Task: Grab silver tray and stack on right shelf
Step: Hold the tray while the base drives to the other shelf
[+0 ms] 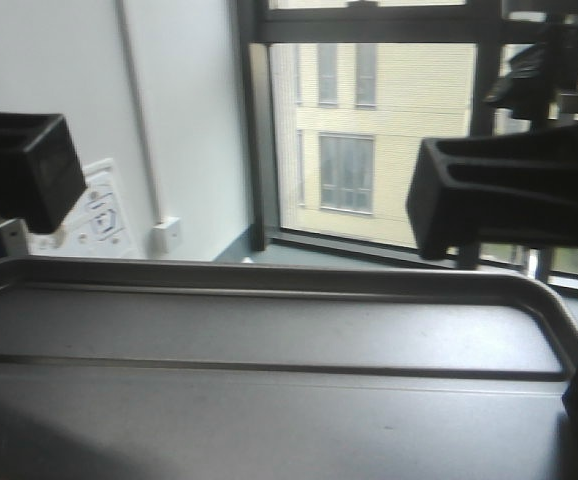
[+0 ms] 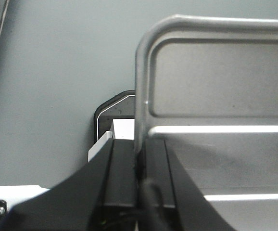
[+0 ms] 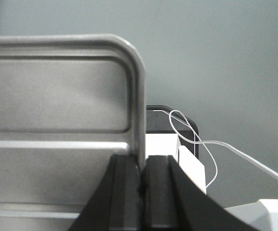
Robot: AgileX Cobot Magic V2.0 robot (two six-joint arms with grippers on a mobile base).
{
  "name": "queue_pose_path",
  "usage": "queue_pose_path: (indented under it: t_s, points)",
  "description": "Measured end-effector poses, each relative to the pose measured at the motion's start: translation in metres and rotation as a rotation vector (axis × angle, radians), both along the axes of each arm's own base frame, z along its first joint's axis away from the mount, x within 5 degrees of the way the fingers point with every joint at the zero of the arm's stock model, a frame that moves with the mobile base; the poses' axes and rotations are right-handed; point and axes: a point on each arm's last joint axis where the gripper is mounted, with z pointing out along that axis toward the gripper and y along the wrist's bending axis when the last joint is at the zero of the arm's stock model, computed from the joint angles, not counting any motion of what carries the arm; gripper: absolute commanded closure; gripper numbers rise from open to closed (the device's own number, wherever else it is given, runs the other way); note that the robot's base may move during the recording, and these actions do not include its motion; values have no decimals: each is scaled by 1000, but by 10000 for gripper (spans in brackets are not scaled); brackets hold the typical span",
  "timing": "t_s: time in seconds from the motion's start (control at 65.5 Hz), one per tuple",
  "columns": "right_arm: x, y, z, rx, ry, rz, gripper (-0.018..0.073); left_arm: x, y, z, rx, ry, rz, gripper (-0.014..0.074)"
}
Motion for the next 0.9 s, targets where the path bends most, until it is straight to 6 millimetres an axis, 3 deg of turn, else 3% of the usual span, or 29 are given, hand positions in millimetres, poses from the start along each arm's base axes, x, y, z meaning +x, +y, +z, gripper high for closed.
queue_pose_path:
  t_s: [0.901]
  points:
    - [0,0,0,-4,2,-1,501,0,0,0,0,0,0,697]
